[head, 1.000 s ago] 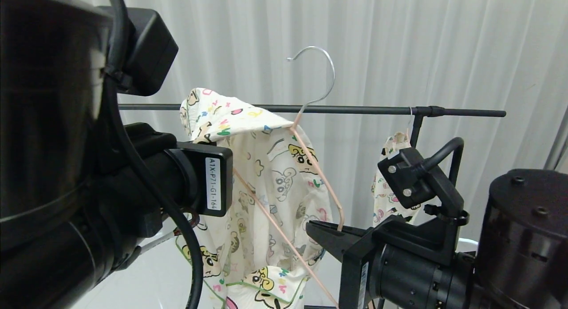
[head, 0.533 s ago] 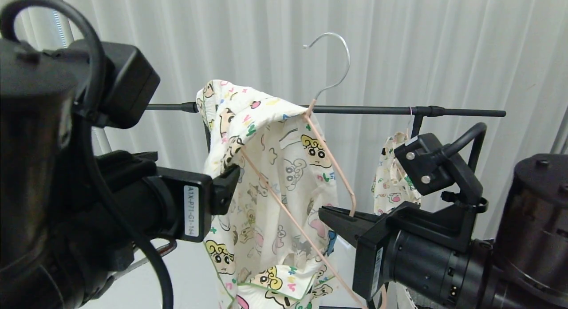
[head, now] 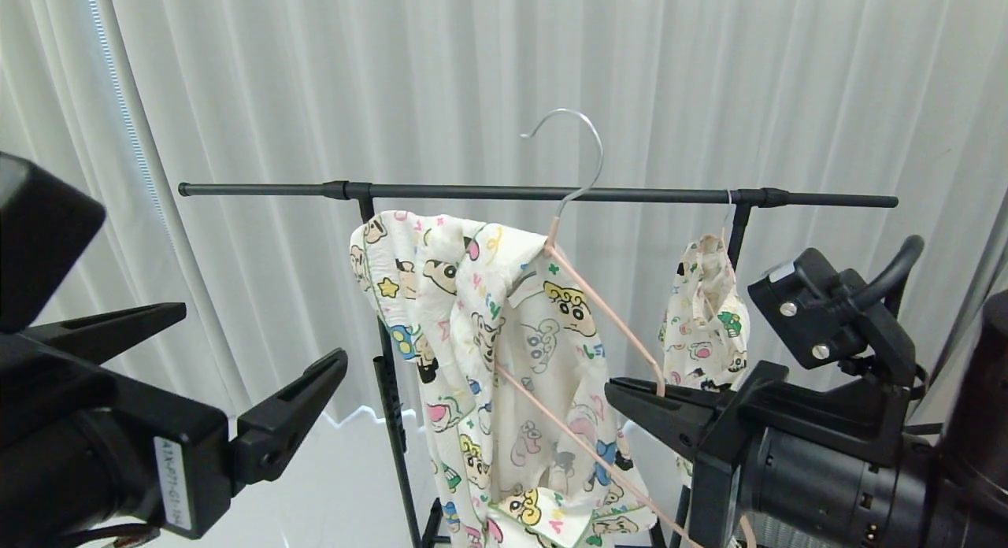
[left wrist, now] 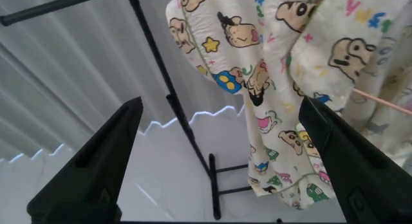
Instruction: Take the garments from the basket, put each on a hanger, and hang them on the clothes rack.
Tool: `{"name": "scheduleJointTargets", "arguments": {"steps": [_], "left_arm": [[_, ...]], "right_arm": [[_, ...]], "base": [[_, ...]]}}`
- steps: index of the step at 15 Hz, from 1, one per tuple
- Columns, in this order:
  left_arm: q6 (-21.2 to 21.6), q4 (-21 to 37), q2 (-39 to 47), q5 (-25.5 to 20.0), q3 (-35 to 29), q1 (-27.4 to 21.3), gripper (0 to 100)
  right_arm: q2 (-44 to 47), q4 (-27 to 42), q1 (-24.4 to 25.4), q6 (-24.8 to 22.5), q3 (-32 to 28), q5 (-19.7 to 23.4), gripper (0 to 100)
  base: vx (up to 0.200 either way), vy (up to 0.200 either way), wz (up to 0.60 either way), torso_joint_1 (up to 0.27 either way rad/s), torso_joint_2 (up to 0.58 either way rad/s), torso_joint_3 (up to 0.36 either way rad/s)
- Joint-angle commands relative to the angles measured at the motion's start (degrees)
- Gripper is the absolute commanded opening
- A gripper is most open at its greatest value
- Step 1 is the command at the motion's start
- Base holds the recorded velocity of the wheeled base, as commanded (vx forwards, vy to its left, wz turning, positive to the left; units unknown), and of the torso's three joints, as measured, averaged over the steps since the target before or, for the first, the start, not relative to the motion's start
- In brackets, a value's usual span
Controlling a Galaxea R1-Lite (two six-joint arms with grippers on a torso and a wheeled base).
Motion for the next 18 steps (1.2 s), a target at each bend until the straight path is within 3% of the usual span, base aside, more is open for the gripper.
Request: {"name": "scheduleJointTargets", "arguments": {"steps": [1,2,4,6,11,13,17,18], "left_arm": [[0.09,0.08,-1.75,-0.04,0.61,-2.13,100],[0.44,0.08,-2.62,-0.22,0.87,-3.0,100],[1.06,0.08,-6.23,-5.31,1.14,-8.89,100],[6.24,-0.01,-8.95,-9.8,4.04,-9.16,100],[15.21,-0.01,-10.45,-31.15,9.4,-9.42,100],[16.0,-0.01,-9.22,-39.06,10.19,-10.74,100],[15.82,-0.27,-3.94,-41.44,10.1,-10.74,100],[15.74,-2.56,-1.04,-42.49,10.19,-11.18,100]], "right_arm": [[-1.49,-0.05,-0.01,-1.11,1.65,0.19,0],[-3.16,0.04,-0.01,-2.17,3.93,1.15,0],[-7.81,0.04,1.48,-3.31,10.0,4.93,0],[-12.03,0.48,4.29,-5.77,15.18,5.99,0],[-15.9,4.7,14.4,-6.74,18.96,5.9,0],[-15.55,4.78,17.65,-6.74,19.93,5.9,0],[-15.11,4.7,20.99,-7.61,21.16,5.9,0],[-15.2,4.7,21.08,-7.88,21.16,5.9,0]], "base": [[0.0,0.0,0.0,0.0,0.0,0.0],[0.0,0.0,0.0,0.0,0.0,0.0],[0.0,0.0,0.0,0.0,0.0,0.0],[0.0,0.0,0.0,0.0,0.0,0.0],[0.0,0.0,0.0,0.0,0.0,0.0],[0.0,0.0,0.0,0.0,0.0,0.0],[0.0,0.0,0.0,0.0,0.0,0.0],[0.0,0.0,0.0,0.0,0.0,0.0]]}}
